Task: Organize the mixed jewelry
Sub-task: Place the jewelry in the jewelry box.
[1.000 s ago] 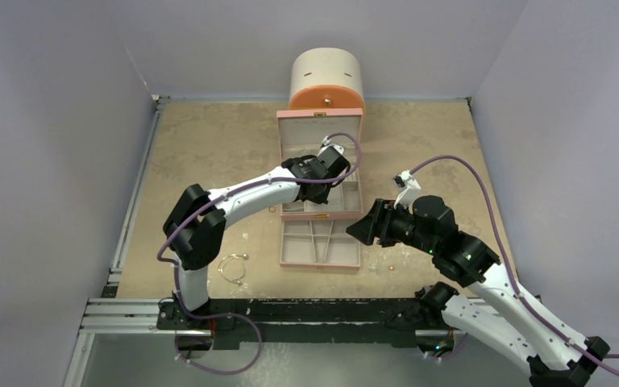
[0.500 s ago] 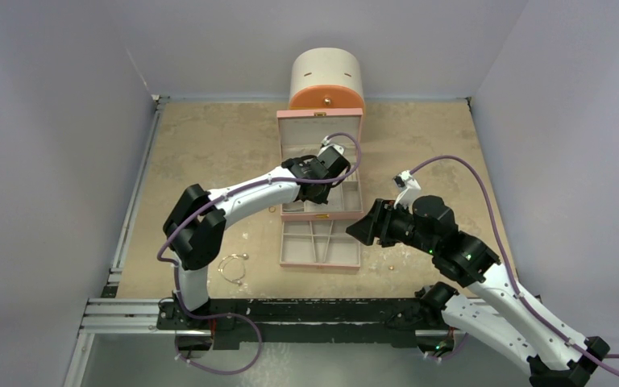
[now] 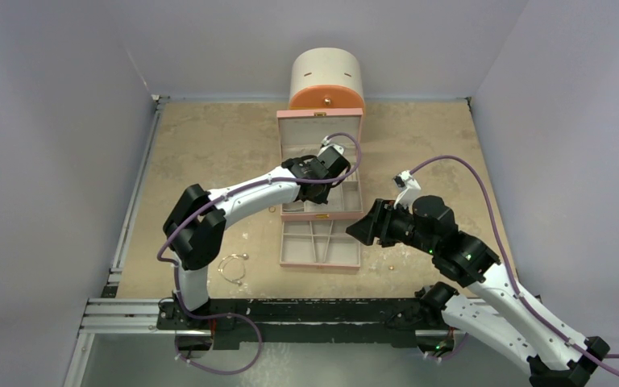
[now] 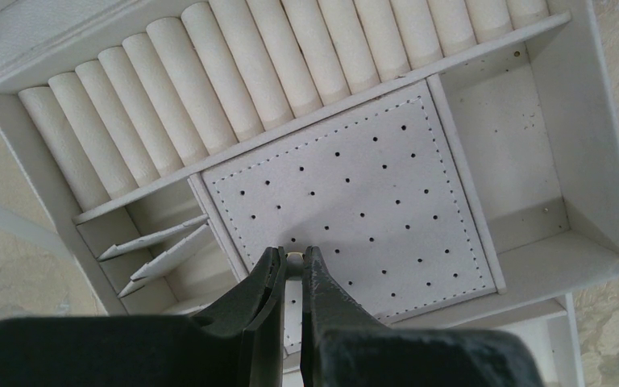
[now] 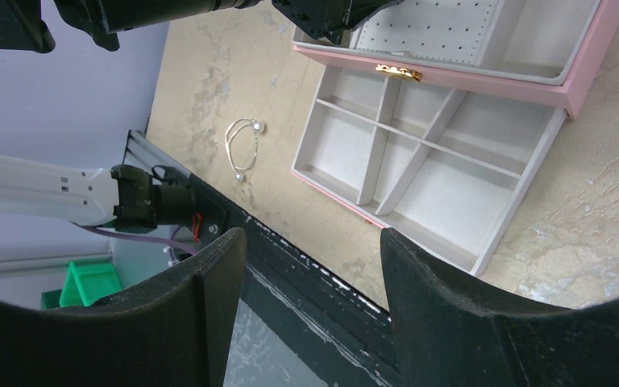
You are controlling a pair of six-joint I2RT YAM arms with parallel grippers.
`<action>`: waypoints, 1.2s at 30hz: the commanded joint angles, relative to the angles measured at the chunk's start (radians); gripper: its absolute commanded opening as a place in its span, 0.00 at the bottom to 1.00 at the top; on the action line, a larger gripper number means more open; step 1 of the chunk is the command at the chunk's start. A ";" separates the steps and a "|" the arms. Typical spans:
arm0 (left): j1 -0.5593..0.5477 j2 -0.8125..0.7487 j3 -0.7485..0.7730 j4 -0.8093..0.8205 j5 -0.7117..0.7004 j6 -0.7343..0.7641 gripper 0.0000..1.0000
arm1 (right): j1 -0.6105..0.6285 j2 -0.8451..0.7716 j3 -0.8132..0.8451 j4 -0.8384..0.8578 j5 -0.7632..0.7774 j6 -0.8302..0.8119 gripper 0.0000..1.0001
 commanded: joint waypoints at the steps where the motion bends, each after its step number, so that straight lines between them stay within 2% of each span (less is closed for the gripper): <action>1: 0.010 -0.022 0.014 -0.041 -0.072 0.012 0.00 | 0.004 0.001 0.005 0.040 -0.019 -0.002 0.65; 26: 0.003 0.077 0.006 -0.019 -0.036 0.000 0.00 | 0.004 0.002 -0.006 0.044 -0.019 -0.002 0.65; 36: -0.008 0.016 -0.062 -0.017 -0.045 -0.020 0.00 | 0.005 -0.005 -0.010 0.048 -0.017 -0.003 0.66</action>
